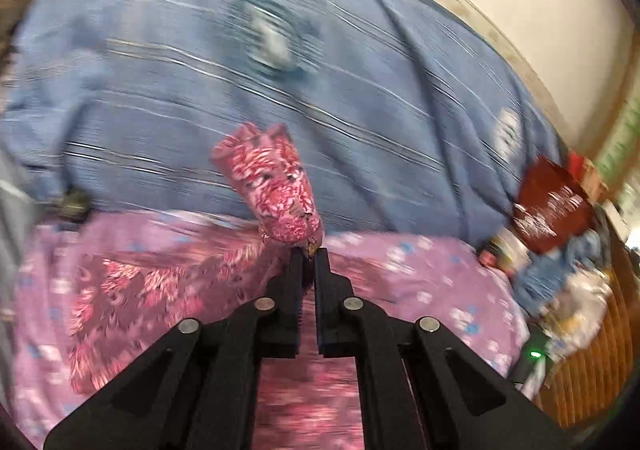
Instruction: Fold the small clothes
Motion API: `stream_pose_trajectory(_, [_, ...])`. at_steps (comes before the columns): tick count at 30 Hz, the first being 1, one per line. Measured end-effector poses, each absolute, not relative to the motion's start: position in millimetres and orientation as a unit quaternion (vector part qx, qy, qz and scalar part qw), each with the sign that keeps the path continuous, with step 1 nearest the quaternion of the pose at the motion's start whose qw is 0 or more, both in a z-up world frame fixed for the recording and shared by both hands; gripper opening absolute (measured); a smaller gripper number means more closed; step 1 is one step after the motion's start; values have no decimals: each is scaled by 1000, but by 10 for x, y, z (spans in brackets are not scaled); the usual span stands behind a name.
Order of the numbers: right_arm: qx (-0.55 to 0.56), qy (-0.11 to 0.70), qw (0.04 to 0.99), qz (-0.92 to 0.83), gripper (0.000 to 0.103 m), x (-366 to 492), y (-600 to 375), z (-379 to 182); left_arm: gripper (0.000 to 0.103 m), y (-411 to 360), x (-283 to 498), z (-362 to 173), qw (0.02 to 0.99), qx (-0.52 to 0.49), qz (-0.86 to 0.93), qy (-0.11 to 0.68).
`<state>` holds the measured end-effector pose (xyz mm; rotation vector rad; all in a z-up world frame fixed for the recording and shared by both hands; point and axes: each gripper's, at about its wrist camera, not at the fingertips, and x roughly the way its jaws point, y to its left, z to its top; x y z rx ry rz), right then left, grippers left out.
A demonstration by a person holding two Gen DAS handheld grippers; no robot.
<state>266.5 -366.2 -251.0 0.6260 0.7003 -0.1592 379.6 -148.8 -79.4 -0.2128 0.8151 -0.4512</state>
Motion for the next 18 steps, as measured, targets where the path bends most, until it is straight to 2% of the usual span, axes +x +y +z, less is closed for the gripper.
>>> stream_pose_trajectory(1, [306, 341, 886, -71, 51, 2682, -3677, -2527, 11, -1550, 3780, -802, 883, -111, -235, 391])
stream_pose_trajectory(2, [312, 346, 883, -61, 53, 2702, -3692, -2542, 27, -1575, 3747, -805, 879, -120, -251, 386])
stream_pose_trajectory(3, [315, 347, 882, -52, 55, 2720, -3687, -2547, 38, -1547, 3713, -804, 881, -123, -254, 379])
stream_pose_trajectory(4, [315, 347, 882, -48, 59, 2732, -3675, -2549, 60, -1482, 3657, -802, 889, -126, -246, 366])
stream_pose_trajectory(5, [312, 346, 884, -42, 62, 2748, -3651, -2543, 66, -1356, 3593, -805, 900, -130, -229, 347])
stream_pose_trajectory(10, [305, 350, 886, -2, 63, 2865, -3525, -2536, 66, -710, 3548, -1119, 919, -150, -147, 334])
stream_pose_trajectory(18, [404, 382, 830, 28, 66, 3118, -3614, -2871, 66, 76, 3424, -2004, 913, -149, 12, 379])
